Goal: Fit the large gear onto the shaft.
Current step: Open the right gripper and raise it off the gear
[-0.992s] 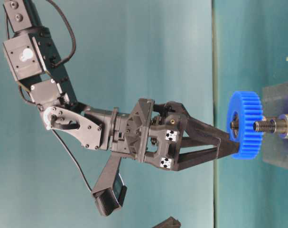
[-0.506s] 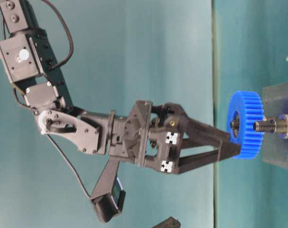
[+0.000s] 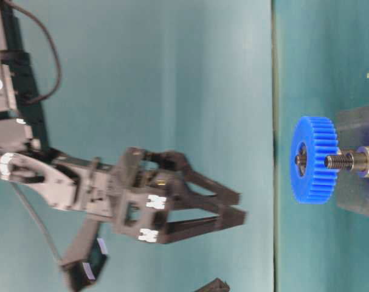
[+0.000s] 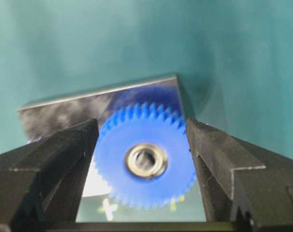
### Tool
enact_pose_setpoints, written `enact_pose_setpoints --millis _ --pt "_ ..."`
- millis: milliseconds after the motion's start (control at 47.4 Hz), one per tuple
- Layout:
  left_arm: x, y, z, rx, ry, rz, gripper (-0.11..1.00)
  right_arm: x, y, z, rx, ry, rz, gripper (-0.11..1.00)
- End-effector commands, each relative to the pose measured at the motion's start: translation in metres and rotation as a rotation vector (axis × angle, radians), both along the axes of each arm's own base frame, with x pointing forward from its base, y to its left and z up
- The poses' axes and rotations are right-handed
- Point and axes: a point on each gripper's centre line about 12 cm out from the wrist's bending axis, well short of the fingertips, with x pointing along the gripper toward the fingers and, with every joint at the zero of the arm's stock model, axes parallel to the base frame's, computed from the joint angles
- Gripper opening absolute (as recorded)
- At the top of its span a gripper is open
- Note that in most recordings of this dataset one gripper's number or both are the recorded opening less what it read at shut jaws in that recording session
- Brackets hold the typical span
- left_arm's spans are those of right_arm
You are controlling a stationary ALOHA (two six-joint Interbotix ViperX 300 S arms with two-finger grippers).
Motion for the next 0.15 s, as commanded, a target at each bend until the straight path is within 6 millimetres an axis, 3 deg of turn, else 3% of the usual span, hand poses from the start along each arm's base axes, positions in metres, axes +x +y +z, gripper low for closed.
enact_pose_setpoints --millis 0,127 --pt "-0.002 0.000 0.008 0.002 -0.035 -0.001 0.00 -0.017 0.005 0.036 -0.016 -0.065 0.018 0.77" --pt "-0.010 0.000 0.010 0.004 -0.048 -0.002 0.00 -0.040 0.009 0.035 -0.013 -0.071 0.005 0.77"
